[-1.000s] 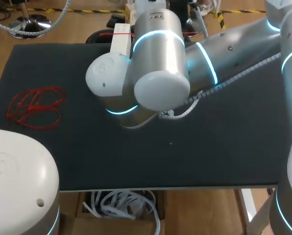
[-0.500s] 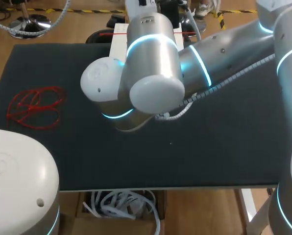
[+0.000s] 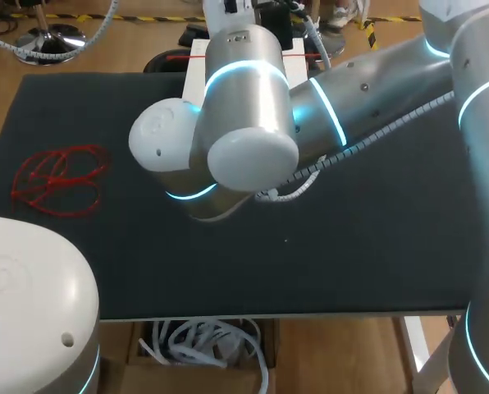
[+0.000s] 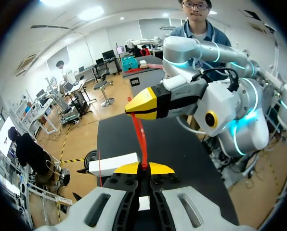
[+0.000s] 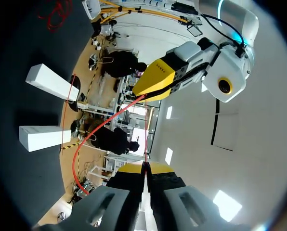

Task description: Grab the tape and strap the tape.

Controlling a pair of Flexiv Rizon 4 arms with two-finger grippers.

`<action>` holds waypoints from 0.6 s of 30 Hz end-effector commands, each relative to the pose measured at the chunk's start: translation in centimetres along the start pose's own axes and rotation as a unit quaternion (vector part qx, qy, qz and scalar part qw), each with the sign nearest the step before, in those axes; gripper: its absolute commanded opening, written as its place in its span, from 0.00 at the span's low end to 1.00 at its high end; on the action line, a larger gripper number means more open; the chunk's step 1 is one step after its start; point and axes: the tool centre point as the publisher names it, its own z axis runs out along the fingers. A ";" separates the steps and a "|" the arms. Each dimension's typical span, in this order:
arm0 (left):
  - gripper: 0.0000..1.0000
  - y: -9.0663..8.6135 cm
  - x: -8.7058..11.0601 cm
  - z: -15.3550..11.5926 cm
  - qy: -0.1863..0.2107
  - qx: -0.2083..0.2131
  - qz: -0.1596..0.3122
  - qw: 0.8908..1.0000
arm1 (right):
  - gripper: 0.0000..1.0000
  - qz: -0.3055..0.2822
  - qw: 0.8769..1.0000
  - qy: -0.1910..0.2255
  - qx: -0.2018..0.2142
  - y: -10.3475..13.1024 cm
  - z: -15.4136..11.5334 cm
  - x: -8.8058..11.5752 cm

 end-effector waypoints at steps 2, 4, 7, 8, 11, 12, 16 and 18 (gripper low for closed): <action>0.00 0.0 0.0 -0.1 0.001 -0.002 -0.001 1.000 | 0.00 -0.003 1.000 0.003 0.003 0.4 0.1 -0.1; 0.00 0.0 0.0 -0.1 0.001 -0.002 -0.001 1.000 | 0.00 -0.004 1.000 0.003 0.004 0.4 0.2 0.0; 0.00 0.0 0.0 -0.1 0.001 -0.002 -0.001 1.000 | 0.00 -0.005 1.000 0.003 0.006 0.4 0.5 0.0; 0.00 0.0 0.0 -0.1 0.001 -0.002 -0.001 1.000 | 0.00 -0.005 1.000 0.003 0.006 0.4 0.5 0.0; 0.00 0.0 0.0 -0.1 0.001 -0.002 -0.001 1.000 | 0.00 -0.006 1.000 0.003 0.006 0.5 0.6 0.0; 0.00 0.0 0.0 -0.1 0.001 -0.002 -0.001 1.000 | 0.00 -0.006 1.000 0.003 0.005 0.6 0.6 0.0; 0.00 0.0 0.0 -0.1 0.001 -0.002 -0.001 1.000 | 0.00 -0.005 1.000 0.004 0.003 0.9 0.5 0.0; 0.00 0.0 0.0 -0.1 0.001 -0.002 -0.001 1.000 | 0.00 -0.005 1.000 0.005 0.002 1.0 0.5 0.0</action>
